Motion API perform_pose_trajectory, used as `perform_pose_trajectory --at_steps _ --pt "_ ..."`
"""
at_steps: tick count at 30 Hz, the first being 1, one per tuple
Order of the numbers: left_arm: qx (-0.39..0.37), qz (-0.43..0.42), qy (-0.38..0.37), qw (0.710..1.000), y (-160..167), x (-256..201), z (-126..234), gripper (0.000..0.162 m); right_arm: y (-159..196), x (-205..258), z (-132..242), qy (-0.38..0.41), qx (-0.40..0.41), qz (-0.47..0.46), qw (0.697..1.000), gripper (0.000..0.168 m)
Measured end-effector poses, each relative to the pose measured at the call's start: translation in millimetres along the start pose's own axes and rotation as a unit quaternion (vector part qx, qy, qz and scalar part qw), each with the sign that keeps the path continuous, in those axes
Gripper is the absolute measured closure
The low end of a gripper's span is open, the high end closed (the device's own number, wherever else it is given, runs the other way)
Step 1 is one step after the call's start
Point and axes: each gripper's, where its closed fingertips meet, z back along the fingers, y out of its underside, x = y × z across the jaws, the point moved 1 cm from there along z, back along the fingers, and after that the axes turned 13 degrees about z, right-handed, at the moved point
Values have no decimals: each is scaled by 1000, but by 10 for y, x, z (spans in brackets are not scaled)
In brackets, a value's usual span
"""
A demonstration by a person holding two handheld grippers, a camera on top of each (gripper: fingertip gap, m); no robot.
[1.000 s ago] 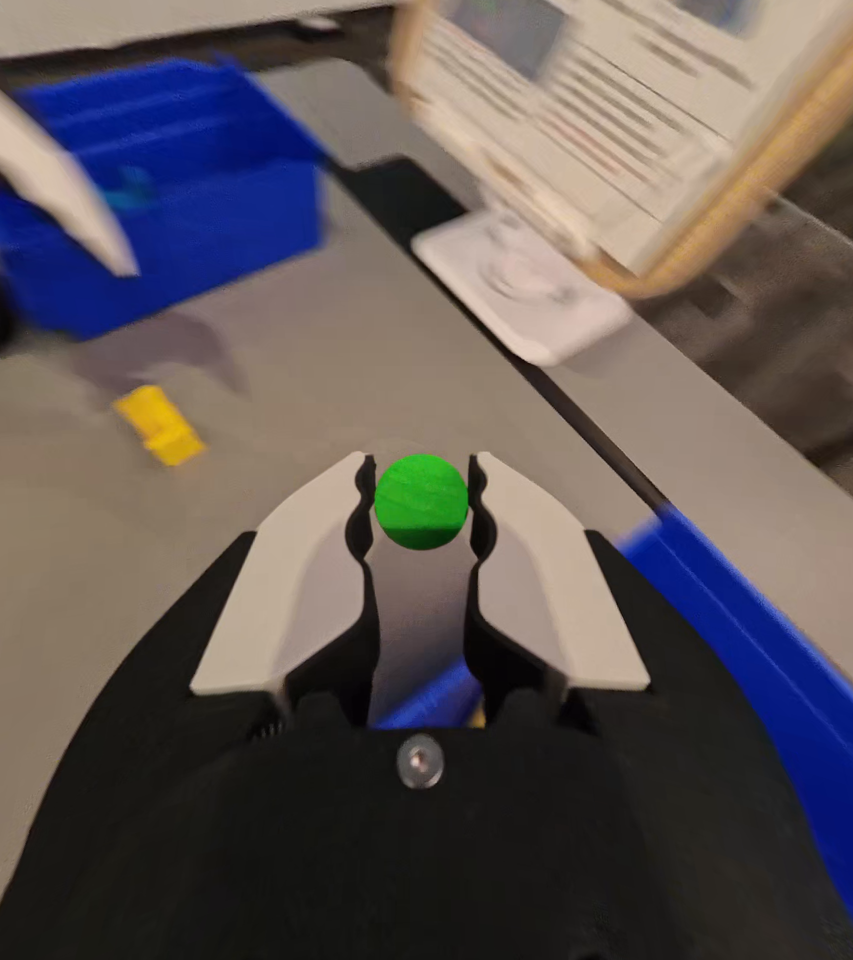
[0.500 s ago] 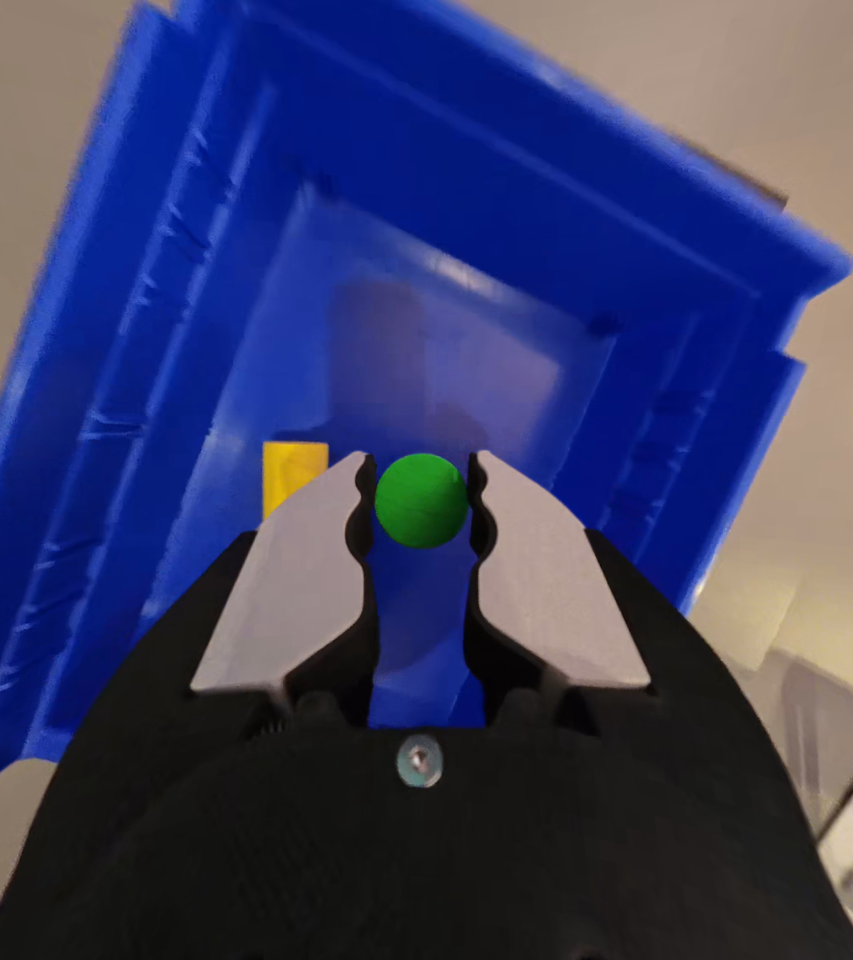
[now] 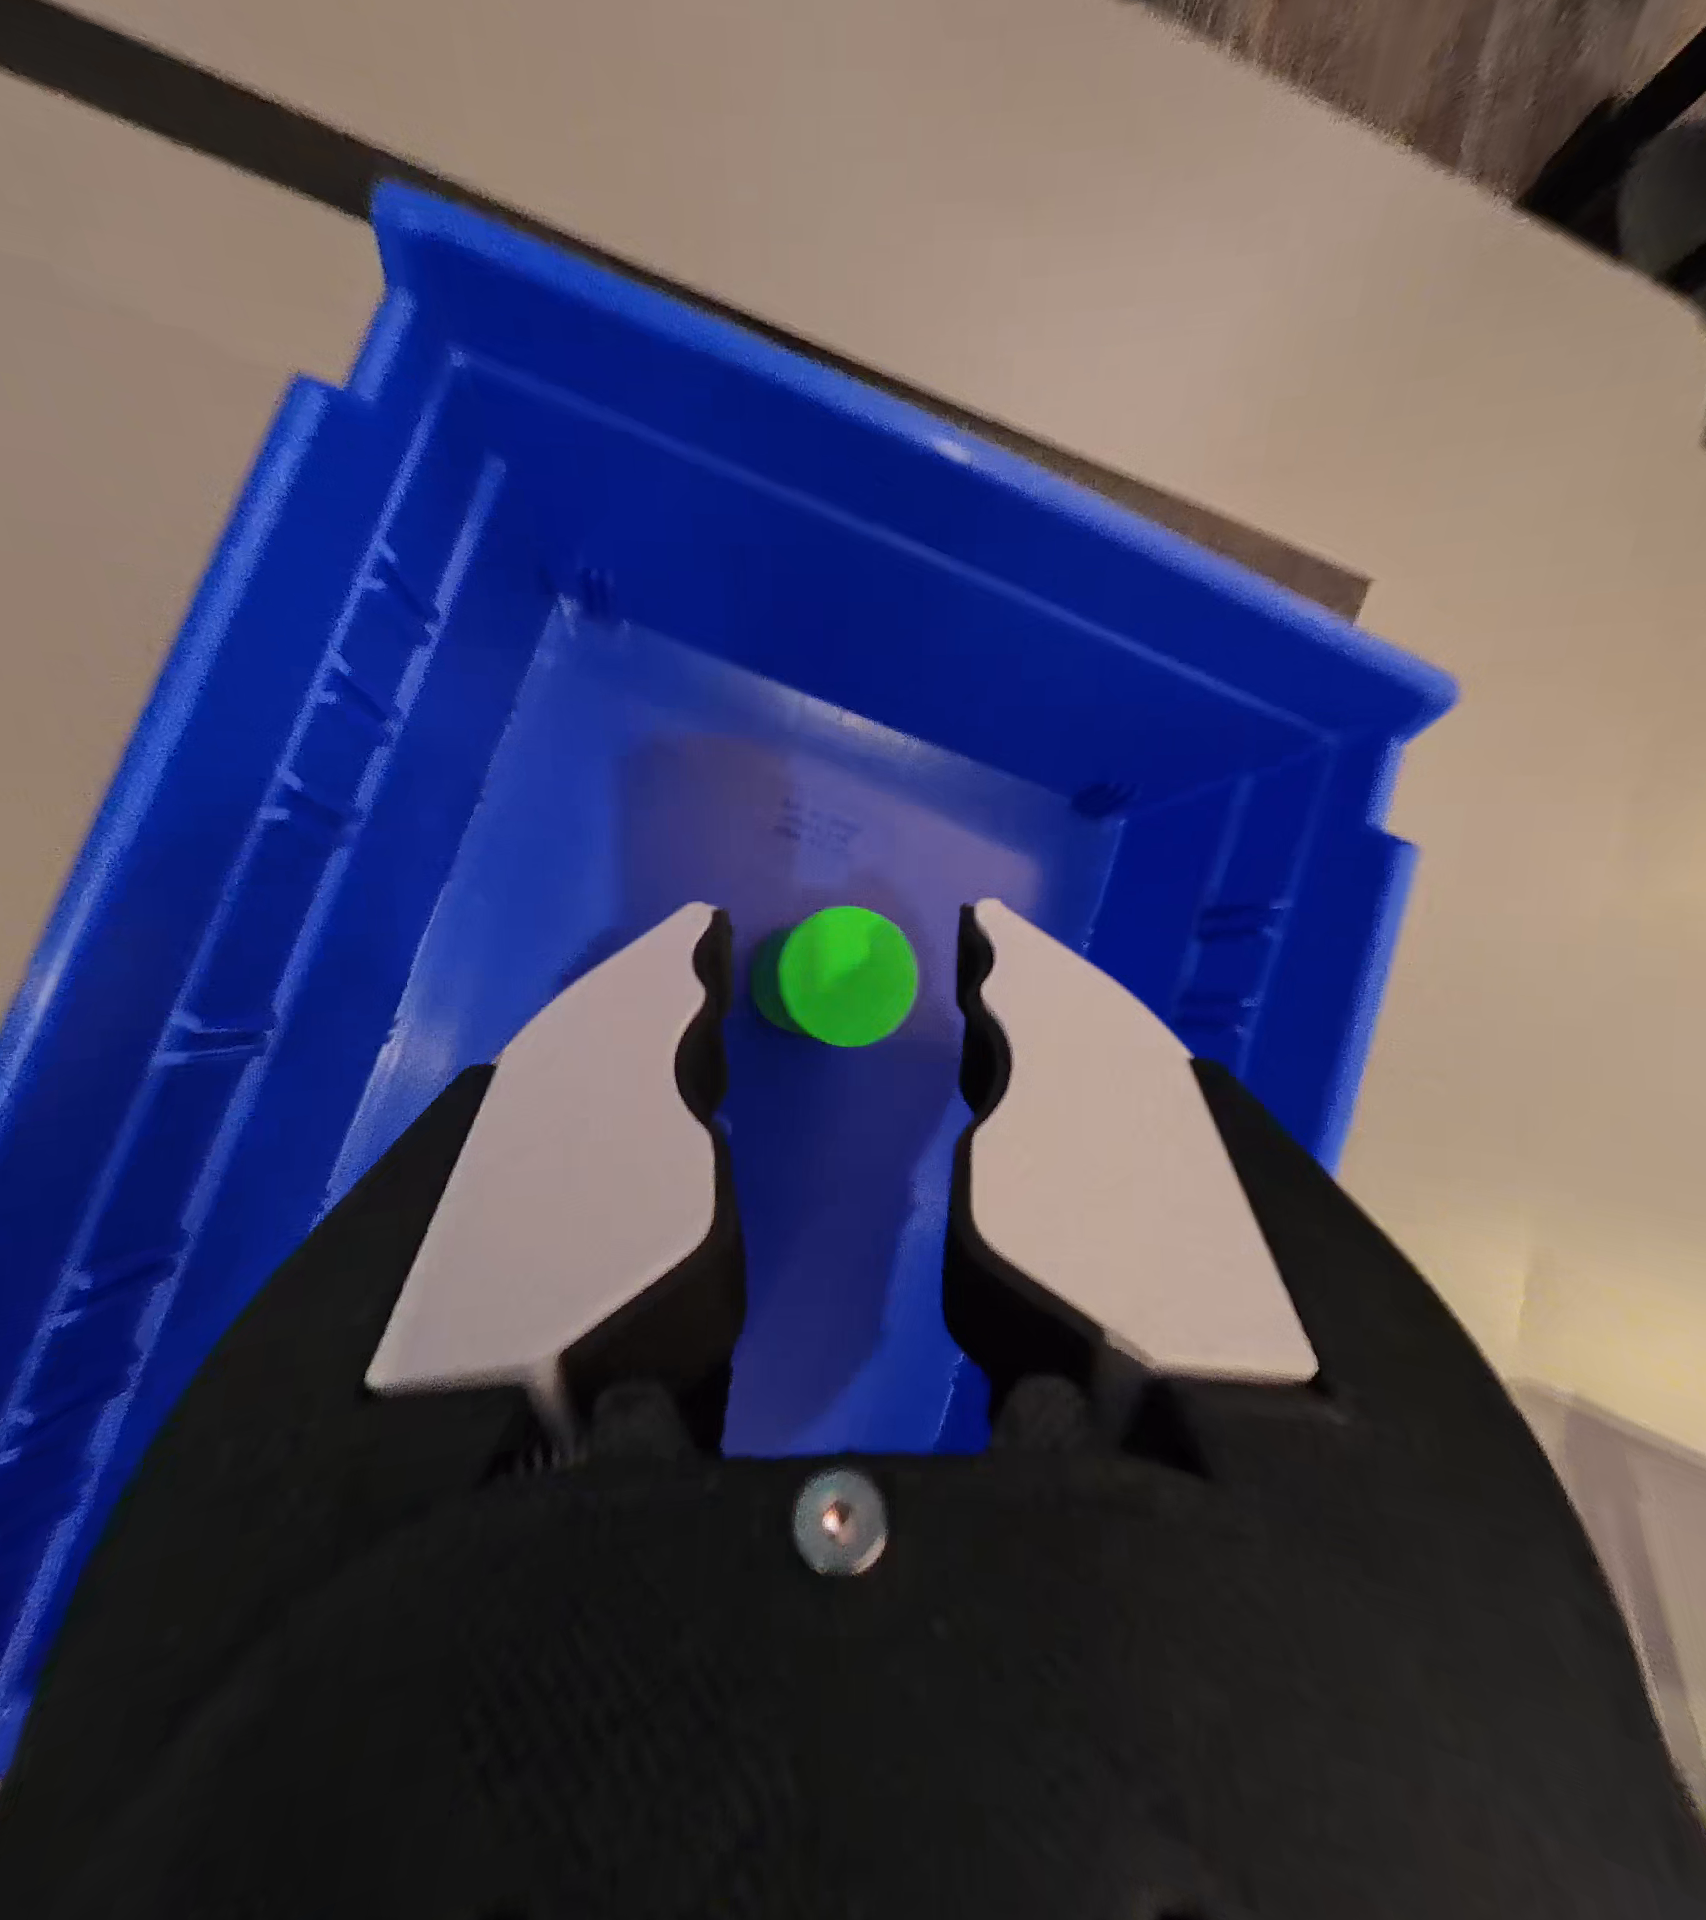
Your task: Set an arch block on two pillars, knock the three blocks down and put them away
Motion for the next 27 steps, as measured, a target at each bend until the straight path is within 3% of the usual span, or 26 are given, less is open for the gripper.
perform_pose_trajectory --at_steps 6,10,12,15,18,21,23,27 --pt "7 -6 -34 999 -30 54 -19 127 -242 -9 374 21 -70 3 997 125" --pt "-75 37 2 996 -206 36 254 127 -614 222 684 -2 -166 25 986 126" --pt "-129 52 29 990 -277 12 462 127 -858 521 873 -53 -233 52 970 126" --pt "-241 71 81 965 -414 -33 889 127 -1200 1217 1212 -181 -338 111 917 126" --pt "-351 60 136 924 -519 -129 1327 127 -1401 2009 1566 -336 -416 153 831 123" --pt "-410 46 158 897 -569 -220 1588 127 -1483 2654 1784 -445 -454 164 754 116" --pt "-432 43 148 889 -592 -231 1685 127 -1458 2969 1802 -476 -451 184 732 112" --pt "-435 30 150 888 -576 -304 1732 127 -1410 3278 1724 -482 -437 211 729 109"
